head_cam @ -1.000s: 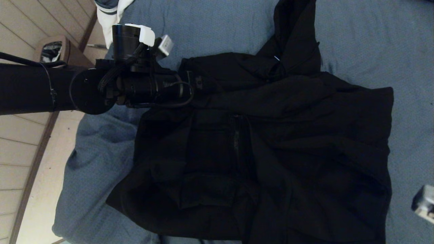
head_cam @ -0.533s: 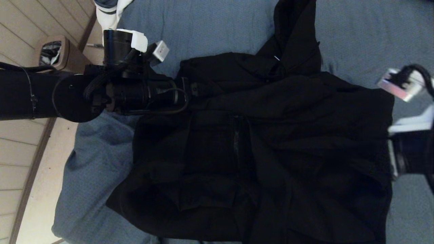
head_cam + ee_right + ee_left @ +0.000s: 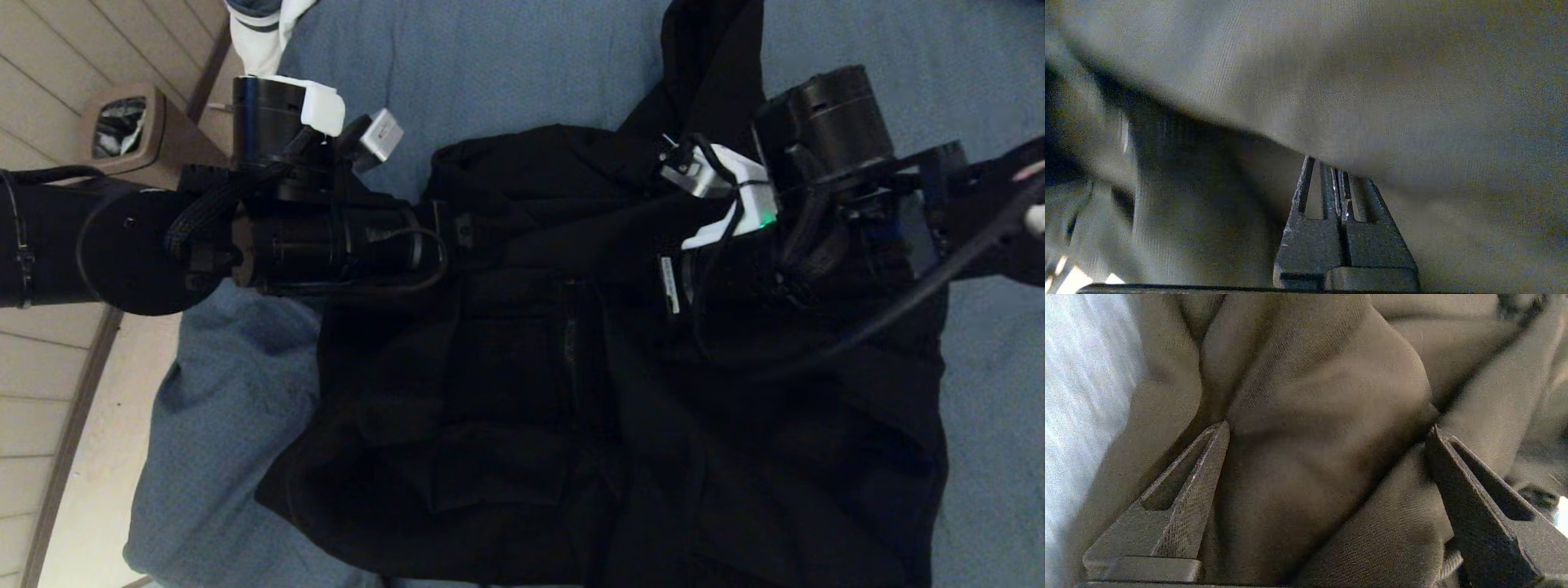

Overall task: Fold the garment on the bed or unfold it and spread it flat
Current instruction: Unfold the black sweatshirt

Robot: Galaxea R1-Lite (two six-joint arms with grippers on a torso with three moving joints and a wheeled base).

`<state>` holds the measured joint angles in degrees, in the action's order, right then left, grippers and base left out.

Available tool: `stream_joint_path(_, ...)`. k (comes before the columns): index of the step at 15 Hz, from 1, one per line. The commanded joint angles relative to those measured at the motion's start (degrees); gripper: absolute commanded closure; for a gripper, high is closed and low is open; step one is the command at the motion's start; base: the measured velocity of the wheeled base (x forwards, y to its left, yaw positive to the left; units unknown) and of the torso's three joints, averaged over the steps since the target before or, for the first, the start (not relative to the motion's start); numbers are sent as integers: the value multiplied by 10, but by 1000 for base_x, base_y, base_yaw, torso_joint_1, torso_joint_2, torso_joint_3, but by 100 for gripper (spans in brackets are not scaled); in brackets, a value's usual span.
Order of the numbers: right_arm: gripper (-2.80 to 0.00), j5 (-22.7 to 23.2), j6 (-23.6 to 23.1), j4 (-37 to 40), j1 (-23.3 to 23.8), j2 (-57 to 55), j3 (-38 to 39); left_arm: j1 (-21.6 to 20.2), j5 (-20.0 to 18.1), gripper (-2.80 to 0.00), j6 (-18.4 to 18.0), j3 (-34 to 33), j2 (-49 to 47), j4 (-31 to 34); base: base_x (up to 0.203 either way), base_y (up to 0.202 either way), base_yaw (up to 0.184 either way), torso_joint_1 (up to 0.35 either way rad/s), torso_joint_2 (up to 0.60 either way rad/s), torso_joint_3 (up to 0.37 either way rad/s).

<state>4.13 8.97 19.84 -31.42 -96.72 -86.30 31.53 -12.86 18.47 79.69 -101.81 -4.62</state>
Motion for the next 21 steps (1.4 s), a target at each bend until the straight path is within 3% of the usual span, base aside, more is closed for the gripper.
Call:
stream_joint_path(1, 0, 0, 0, -1, 2, -55, -35, 21, -1, -280, 5, -24, 22, -1, 0, 0, 0, 0, 0, 0)
stream_joint_path(8, 0, -1, -1, -2, 4, -101, -74, 102, -13, -280, 8, -170, 146, 21, 0, 0, 0, 0, 0, 0)
stream_joint_path(15, 0, 0, -2, -2, 3, -109, -82, 113, -25, -280, 8, -251, 181, 15, 0, 0, 0, 0, 0, 0)
stream_joint_path(18, 0, 0, -4, -2, 2, -91, -89, 69, -21, -280, 8, -225, 173, -18, 0, 0, 0, 0, 0, 0)
stream_joint_path(21, 0, 0, -4, 3, 2, -62, -95, -2, -21, -280, 7, -152, 136, -38, 0, 0, 0, 0, 0, 0)
